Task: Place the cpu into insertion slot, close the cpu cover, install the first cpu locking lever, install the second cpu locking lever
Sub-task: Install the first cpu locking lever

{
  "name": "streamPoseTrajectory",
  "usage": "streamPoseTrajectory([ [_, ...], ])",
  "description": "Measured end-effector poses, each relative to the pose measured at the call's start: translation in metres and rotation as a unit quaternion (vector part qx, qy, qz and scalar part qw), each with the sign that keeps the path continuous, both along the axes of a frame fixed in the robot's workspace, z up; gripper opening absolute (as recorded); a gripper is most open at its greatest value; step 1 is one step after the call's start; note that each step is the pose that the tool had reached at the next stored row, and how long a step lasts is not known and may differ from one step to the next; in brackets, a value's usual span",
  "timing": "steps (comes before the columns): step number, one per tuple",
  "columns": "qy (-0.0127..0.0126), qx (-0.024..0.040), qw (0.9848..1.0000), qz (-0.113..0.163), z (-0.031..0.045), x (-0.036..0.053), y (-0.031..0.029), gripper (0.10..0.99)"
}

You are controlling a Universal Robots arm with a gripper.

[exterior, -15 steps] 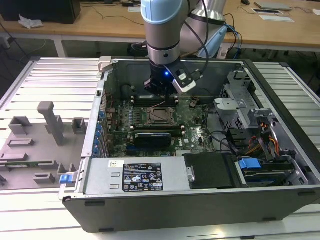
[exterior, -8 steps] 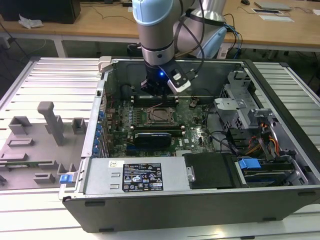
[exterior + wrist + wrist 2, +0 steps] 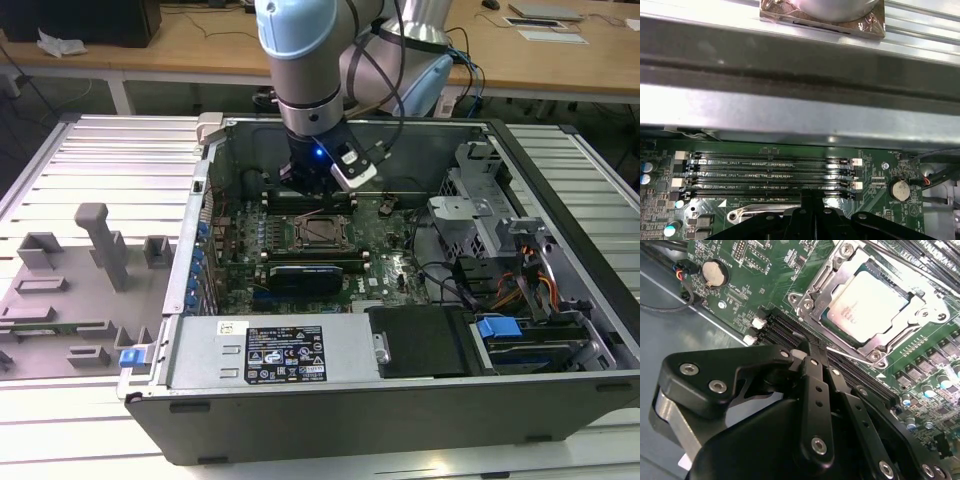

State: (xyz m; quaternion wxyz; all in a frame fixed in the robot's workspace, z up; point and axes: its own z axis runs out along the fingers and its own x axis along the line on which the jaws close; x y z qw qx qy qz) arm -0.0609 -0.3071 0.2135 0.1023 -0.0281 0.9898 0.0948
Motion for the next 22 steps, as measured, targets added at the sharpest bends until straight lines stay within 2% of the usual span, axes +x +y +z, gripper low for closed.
streamPoseTrajectory([
  [3, -0.0003, -0.0004, 1.0, -0.001, -0.0003, 0.0, 0.001, 0.106],
  [7, -0.0003, -0.0006, 0.9995, -0.031, -0.0016, 0.0, 0.001, 0.106],
  [14, -0.0003, -0.0006, 0.9983, -0.058, -0.0028, 0.0, 0.0028, 0.106],
  [22, -0.0002, -0.0006, 0.9979, -0.064, -0.0029, -0.0001, 0.0059, 0.106],
])
